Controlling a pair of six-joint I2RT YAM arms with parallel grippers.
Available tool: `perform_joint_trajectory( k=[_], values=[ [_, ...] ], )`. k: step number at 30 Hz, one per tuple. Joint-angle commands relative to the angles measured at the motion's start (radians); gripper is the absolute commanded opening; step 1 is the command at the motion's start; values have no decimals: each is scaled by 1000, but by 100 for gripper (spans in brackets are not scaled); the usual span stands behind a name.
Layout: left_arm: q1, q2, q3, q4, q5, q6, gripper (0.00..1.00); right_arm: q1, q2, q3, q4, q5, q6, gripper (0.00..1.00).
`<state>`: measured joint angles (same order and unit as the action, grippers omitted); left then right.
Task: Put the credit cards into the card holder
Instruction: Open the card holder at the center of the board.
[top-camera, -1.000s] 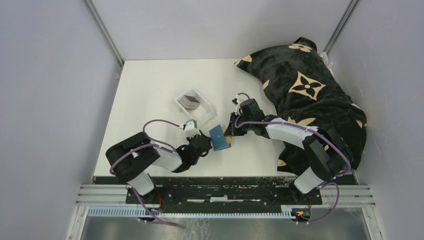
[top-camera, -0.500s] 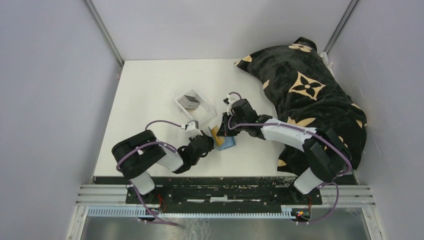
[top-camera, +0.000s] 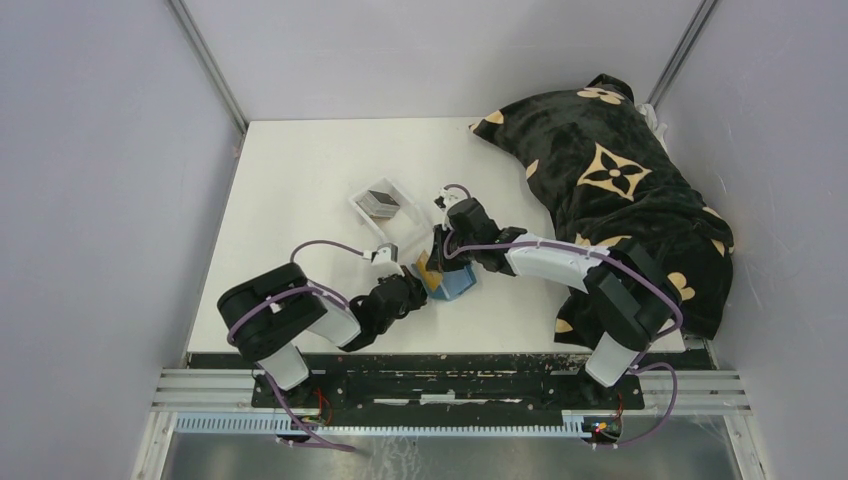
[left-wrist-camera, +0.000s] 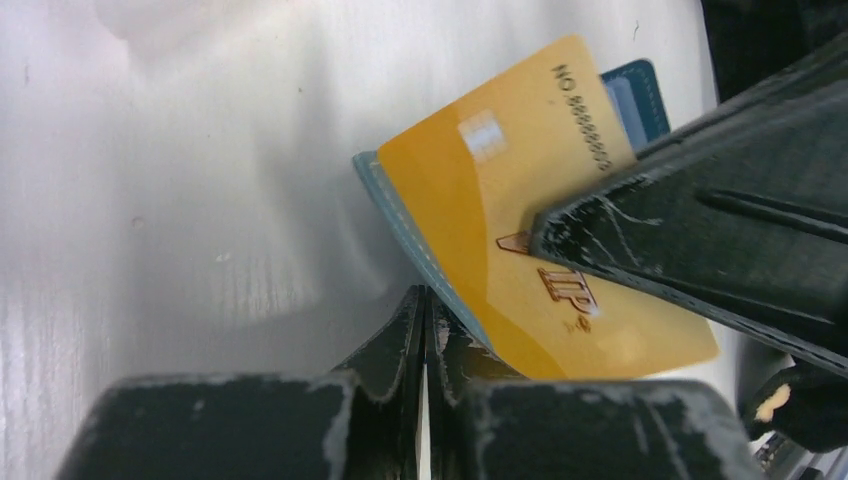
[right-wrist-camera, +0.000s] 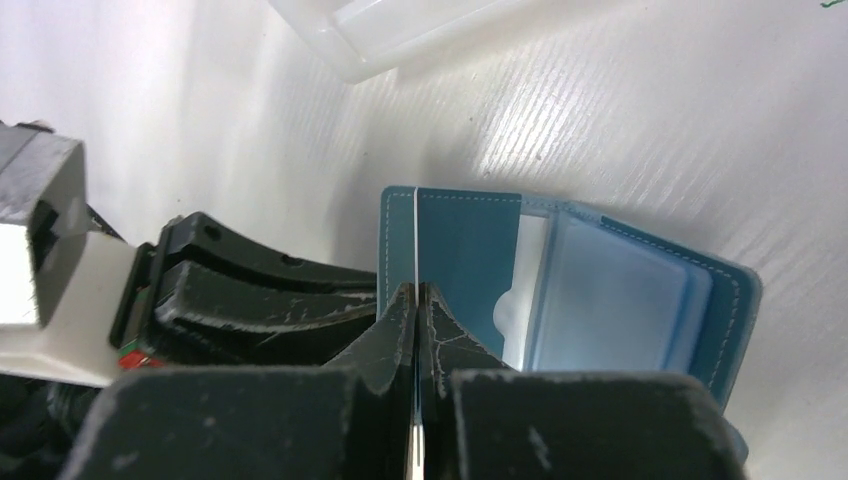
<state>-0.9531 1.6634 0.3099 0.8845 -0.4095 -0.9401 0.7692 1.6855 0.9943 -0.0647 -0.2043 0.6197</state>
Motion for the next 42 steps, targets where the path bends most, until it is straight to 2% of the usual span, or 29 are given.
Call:
perform_joint_trajectory(
  k=[1,6,12,17,21,30,42],
  values=[
    [-12,-57,-18,-169,37,64,6,25,55,-17,30,15,-14,1],
    [-11,-156,-23,-311,-2,48,7,25,59,-43,42,33,-22,1],
    [-13,-346,-13,-529,-68,46,7,25,61,-45,39,39,-31,1],
    [-14,-470,-12,-553,-77,50,7,26,63,-46,44,36,-31,1],
    [-13,-450,0,-479,-50,71,7,25,63,-40,39,36,-31,1],
    [-22,-287,52,-388,-8,75,7,26,68,-34,34,40,-32,1],
    [-25,-232,92,-361,-13,84,7,26,74,-35,37,28,-32,1]
  ],
)
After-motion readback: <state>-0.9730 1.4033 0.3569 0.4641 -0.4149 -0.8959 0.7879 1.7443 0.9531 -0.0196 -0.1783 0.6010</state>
